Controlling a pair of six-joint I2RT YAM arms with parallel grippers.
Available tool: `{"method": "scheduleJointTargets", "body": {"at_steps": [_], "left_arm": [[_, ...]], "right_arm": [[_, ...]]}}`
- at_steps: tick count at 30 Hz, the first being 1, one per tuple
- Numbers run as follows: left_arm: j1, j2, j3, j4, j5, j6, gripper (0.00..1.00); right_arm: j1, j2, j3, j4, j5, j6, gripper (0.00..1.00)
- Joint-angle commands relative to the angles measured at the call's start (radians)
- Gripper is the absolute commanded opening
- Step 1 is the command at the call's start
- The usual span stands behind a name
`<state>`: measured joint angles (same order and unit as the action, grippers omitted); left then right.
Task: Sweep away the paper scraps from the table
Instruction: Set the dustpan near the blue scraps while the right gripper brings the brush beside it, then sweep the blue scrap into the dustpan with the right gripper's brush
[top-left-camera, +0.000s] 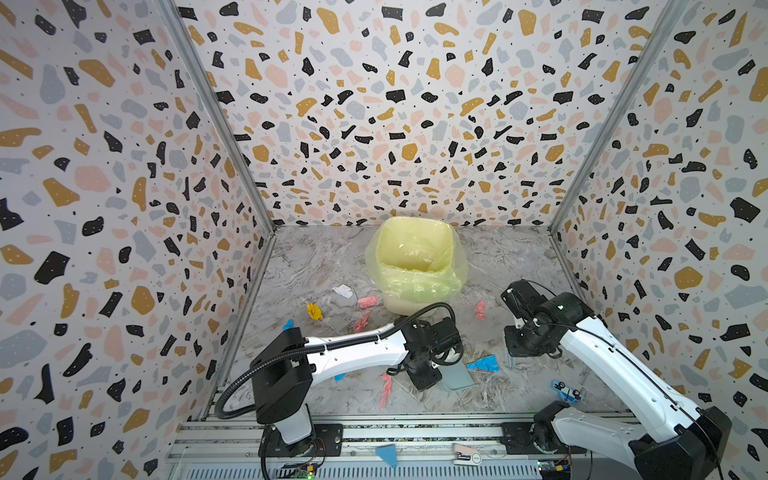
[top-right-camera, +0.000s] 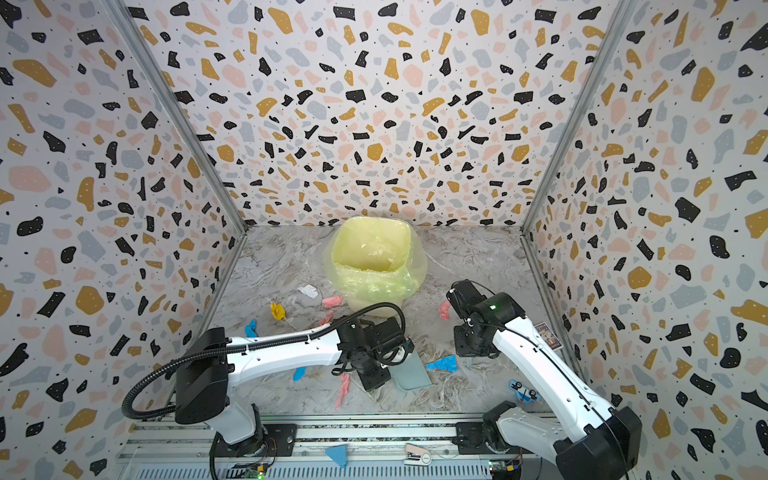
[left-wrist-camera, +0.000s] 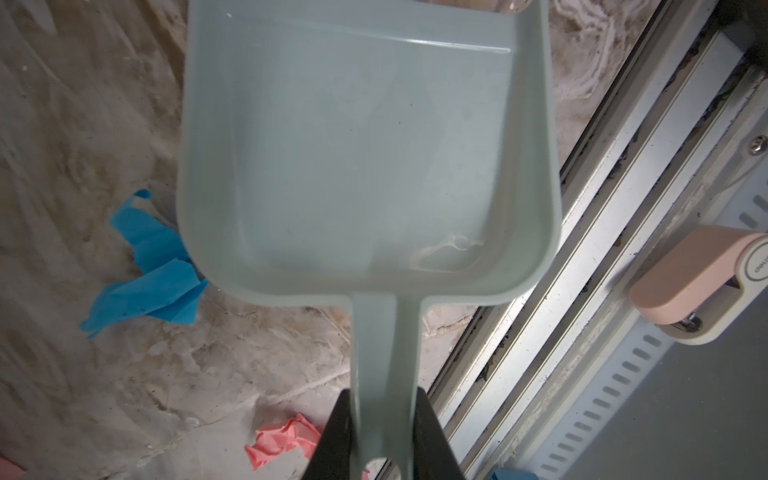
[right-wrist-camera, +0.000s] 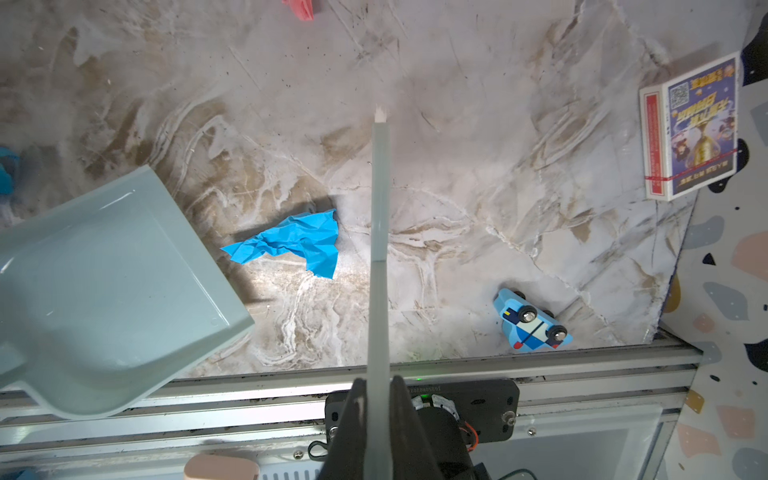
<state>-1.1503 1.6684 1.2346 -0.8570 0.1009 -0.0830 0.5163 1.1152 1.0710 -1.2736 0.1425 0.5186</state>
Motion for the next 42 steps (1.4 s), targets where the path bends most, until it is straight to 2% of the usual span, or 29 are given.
{"method": "scheduleJointTargets", "body": {"at_steps": [1, 19, 38, 42], "left_arm": [[0.006, 0.016, -0.018, 0.013, 0.015, 0.027, 0.02], [0.026, 0.03, -0.04, 0.044, 0.008, 0.042, 0.01], [0.029, 0.034, -0.043, 0.042, 0.008, 0.041, 0.01], [0.03, 0.025, -0.046, 0.044, 0.002, 0.039, 0.01]], "right_arm": [[0.001, 0.0, 0.009, 0.0, -0.01, -0.023, 0.0], [0.018, -0.003, -0.013, 0.025, -0.11, -0.075, 0.0], [0.178, 0.024, 0.085, 0.125, -0.286, -0.02, 0.0], [0.178, 0.02, 0.107, 0.11, -0.273, -0.015, 0.0]]}}
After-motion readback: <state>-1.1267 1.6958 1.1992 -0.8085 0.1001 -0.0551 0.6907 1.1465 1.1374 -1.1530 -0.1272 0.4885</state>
